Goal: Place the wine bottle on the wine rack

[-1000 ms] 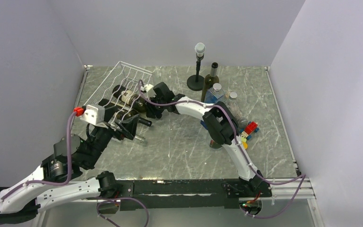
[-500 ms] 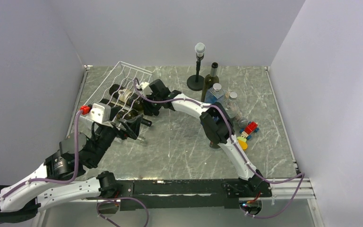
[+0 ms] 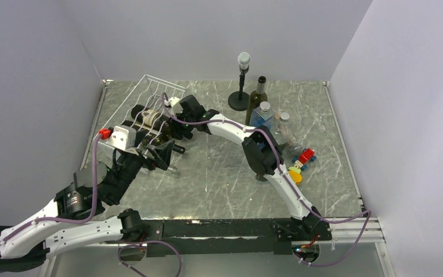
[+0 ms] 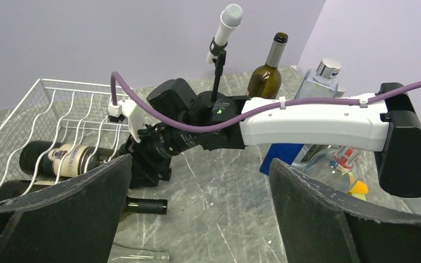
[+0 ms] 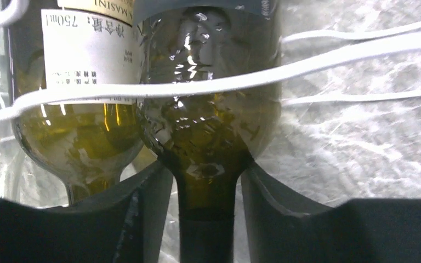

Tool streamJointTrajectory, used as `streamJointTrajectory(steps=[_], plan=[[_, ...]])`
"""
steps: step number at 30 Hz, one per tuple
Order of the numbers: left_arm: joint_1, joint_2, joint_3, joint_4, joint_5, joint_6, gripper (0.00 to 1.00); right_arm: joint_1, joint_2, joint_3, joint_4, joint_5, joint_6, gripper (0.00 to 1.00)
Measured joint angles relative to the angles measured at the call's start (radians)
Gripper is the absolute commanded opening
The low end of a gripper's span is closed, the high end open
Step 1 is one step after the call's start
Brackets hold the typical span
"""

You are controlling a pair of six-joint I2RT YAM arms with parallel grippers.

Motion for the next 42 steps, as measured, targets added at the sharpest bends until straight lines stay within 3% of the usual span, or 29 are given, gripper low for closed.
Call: streamJointTrajectory(steps=[3,14,26,42], plan=[[0.000,0.000,0.000,-0.008,-0.003,-0.001,0.99,-0.001,0.000,0.010,0.027,0.014,0.007,0.71],[0.000,0.000,0.000,-0.019,-0.012,-0.001,0.99,0.011,-0.093,-0.067,0.120,0.075,-0.011,0.87],[0.000,-0.023,0.024,-0.035,0.005,-0.025,0.99,0.038,-0.340,-0.133,0.052,0.205,0.013,0.90],[0.000,-0.022,0.025,-0.028,0.027,-0.069,0.99,0.007,-0.813,-0.319,-0.272,0.380,0.171,0.86]])
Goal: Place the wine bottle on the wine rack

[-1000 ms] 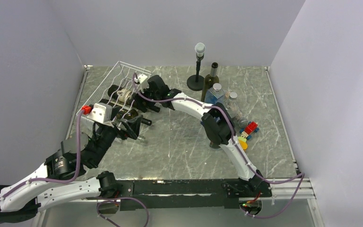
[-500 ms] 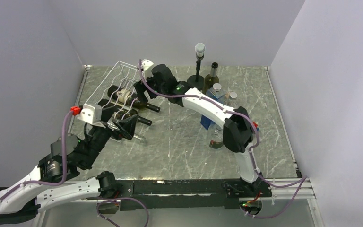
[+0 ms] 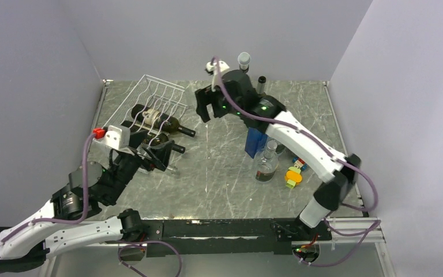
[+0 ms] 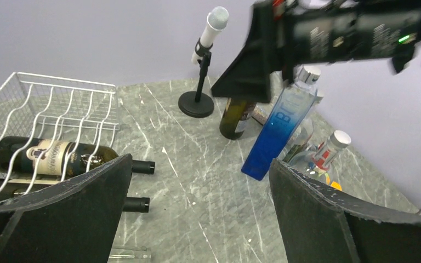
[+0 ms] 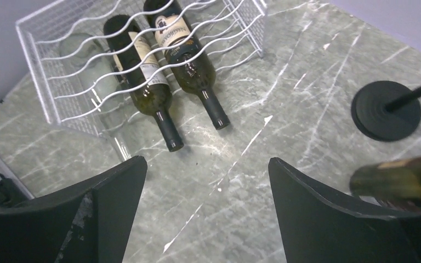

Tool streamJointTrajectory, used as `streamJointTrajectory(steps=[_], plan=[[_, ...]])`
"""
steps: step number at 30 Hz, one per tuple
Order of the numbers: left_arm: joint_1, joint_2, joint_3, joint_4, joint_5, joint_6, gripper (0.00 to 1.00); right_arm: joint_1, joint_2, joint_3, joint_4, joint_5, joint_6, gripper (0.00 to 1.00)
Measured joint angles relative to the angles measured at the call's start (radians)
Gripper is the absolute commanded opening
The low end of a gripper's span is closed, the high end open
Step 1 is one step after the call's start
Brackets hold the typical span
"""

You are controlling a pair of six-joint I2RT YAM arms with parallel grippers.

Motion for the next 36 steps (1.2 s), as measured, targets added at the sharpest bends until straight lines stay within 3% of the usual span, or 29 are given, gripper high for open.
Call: streamJointTrajectory(steps=[4,8,16,24,29,36], plan=[[0.000,0.030,-0.029,0.023,0.023,-0.007,0.99,-0.021,-0.149,-0.058,-0.027,-0.003,0.027,0.89],[0.000,0.055,-0.061,0.057,0.031,-0.006,0.99,-0.025,-0.274,-0.073,-0.074,0.025,0.027,1.00],[0.000,0.127,-0.065,0.091,0.023,-0.006,0.99,-0.035,-0.473,-0.138,-0.160,0.183,-0.028,1.00],[0.000,0.178,-0.065,0.092,0.019,-0.006,0.99,-0.156,-0.506,-0.254,-0.204,0.322,-0.070,1.00],[0.000,0.177,-0.065,0.091,0.016,-0.008,0.99,-0.240,-0.492,-0.372,-0.197,0.277,-0.124,1.00],[0.000,0.163,-0.065,0.089,0.009,-0.009,0.99,-0.367,-0.486,-0.471,-0.122,0.052,-0.220,1.00]])
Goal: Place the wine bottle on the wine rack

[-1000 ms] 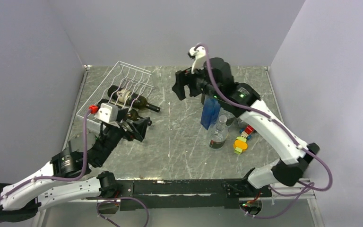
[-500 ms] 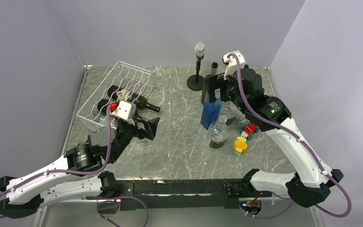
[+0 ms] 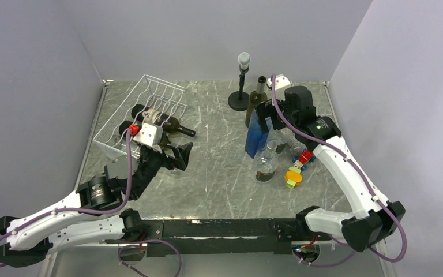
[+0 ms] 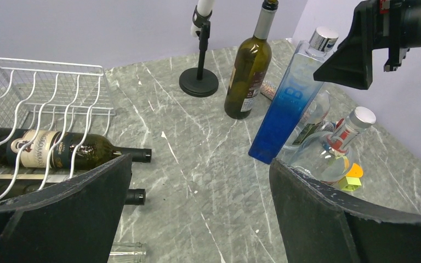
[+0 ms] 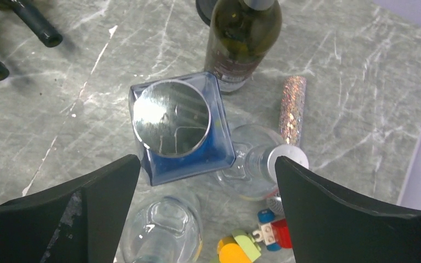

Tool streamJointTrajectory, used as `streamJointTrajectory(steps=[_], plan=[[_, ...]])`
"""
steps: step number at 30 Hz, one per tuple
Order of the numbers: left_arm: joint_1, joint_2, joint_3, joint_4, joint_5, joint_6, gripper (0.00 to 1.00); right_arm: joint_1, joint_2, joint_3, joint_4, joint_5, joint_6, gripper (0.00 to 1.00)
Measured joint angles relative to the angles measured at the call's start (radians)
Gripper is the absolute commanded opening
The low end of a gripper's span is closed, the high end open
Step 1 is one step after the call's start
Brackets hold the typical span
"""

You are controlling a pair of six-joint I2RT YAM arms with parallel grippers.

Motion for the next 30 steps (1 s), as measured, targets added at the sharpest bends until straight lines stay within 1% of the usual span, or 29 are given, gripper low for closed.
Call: streamJointTrajectory(steps=[4,9,17,19,22,25,28,29,30], plan=[[0.000,0.000,0.000,-0.004,-0.007,-0.001,0.99,-0.037,0.017,-0.009,0.042,-0.100,-0.024,1.00],[0.000,0.000,0.000,-0.005,-0.010,-0.001,0.99,-0.048,0.041,-0.034,0.089,-0.163,-0.042,0.98],[0.000,0.002,0.000,-0.005,-0.010,-0.001,0.99,-0.051,0.085,-0.060,0.145,-0.209,-0.040,0.87],[0.000,0.002,0.000,-0.005,-0.009,-0.001,0.99,-0.051,0.085,-0.069,0.159,-0.210,-0.038,0.80],[0.000,-0.010,-0.010,-0.004,-0.008,-0.001,0.99,-0.051,0.085,-0.084,0.179,-0.210,-0.034,0.63],[0.000,-0.027,-0.025,-0.005,-0.008,-0.001,0.99,-0.052,0.085,-0.092,0.193,-0.214,-0.023,0.51],[0.000,-0.037,-0.027,-0.005,-0.008,-0.002,0.99,-0.052,0.085,-0.092,0.193,-0.212,-0.019,0.35],[0.000,-0.038,-0.027,-0.006,-0.008,-0.002,0.99,-0.052,0.085,-0.092,0.193,-0.212,-0.019,0.24],[0.000,-0.038,-0.027,-0.006,-0.008,-0.002,0.99,-0.052,0.085,-0.092,0.193,-0.212,-0.019,0.10]])
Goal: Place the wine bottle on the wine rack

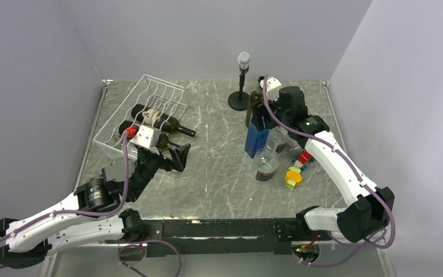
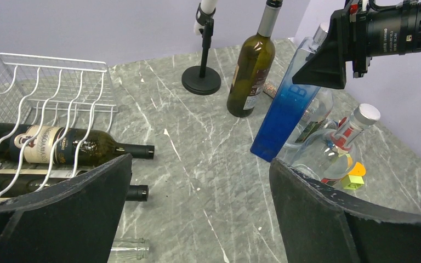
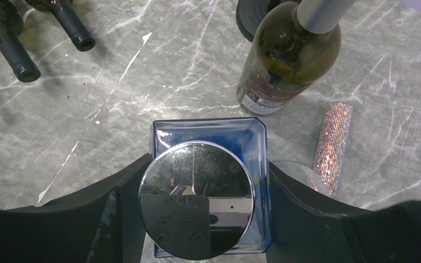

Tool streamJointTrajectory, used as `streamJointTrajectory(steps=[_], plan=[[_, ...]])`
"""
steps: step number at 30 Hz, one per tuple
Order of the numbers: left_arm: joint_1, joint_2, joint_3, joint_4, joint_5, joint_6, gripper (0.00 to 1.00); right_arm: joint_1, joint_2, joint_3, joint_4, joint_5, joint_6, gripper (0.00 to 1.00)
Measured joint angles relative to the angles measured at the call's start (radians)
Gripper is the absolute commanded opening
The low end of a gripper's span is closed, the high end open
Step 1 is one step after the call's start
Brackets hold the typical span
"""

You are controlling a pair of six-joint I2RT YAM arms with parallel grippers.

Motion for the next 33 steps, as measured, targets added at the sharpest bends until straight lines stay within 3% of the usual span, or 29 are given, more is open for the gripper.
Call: streamJointTrajectory(steps=[1,10,18,33], plan=[[0.000,0.000,0.000,-0.002,0.000,-0.001,0.99,0.000,0.000,0.000,0.000,-0.002,0.000,0.00],[0.000,0.000,-0.004,-0.021,0.003,-0.026,0.99,-0.008,-0.005,0.000,-0.001,-0.050,0.009,0.00],[0.000,0.000,-0.037,-0.023,0.023,-0.052,0.99,-0.005,-0.052,0.000,-0.017,-0.173,0.129,0.00],[0.000,0.021,-0.218,0.166,0.240,-0.055,0.99,0.061,-0.100,0.048,-0.005,-0.398,0.359,0.00]])
